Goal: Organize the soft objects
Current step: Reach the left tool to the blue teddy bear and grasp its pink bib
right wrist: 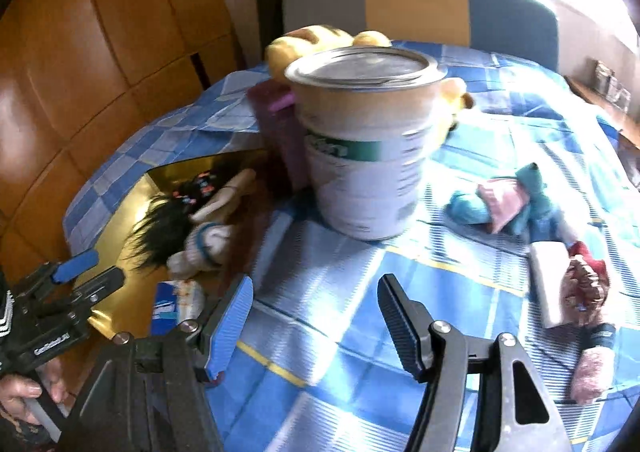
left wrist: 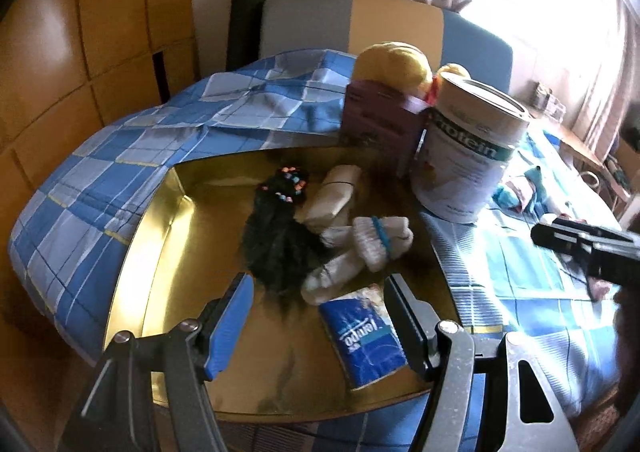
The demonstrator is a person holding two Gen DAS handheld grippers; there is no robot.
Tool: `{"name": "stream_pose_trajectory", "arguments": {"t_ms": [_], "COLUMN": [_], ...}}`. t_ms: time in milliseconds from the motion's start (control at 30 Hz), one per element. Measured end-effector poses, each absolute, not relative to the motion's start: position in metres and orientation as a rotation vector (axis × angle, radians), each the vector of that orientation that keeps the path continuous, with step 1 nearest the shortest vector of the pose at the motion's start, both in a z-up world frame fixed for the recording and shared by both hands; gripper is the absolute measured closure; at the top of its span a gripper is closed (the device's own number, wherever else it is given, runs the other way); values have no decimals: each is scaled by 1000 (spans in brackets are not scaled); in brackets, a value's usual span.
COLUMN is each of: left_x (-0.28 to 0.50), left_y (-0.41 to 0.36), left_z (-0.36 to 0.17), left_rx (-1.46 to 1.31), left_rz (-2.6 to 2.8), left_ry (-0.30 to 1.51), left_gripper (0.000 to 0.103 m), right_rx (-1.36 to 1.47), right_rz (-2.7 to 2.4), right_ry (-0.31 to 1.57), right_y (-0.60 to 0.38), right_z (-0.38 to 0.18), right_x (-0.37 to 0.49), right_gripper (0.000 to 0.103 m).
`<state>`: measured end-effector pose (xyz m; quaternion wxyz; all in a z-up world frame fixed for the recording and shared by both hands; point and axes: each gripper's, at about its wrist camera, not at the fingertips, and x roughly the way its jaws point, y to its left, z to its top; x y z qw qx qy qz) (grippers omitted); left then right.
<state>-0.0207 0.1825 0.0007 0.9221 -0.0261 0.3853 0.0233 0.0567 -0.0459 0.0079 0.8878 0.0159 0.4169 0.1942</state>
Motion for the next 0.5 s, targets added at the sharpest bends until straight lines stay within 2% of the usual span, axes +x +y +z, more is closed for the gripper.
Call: {"name": "stream_pose_trajectory", "arguments": {"t_ms": [267,500], "left_x": [-19,-19], "left_y": [166,145], "left_z": [1,5], "left_rx": [-25,13], "left_rz": [8,-67], "left_ry": [809,806], "left_gripper": [32,32], "right_rx": [16,121], "right_rz": [228,-108], "right_ry": [840,783], "right_y": [-112,-224], "right_z": [13,10], "right_x": [71,91], "right_gripper": [37,37]}}
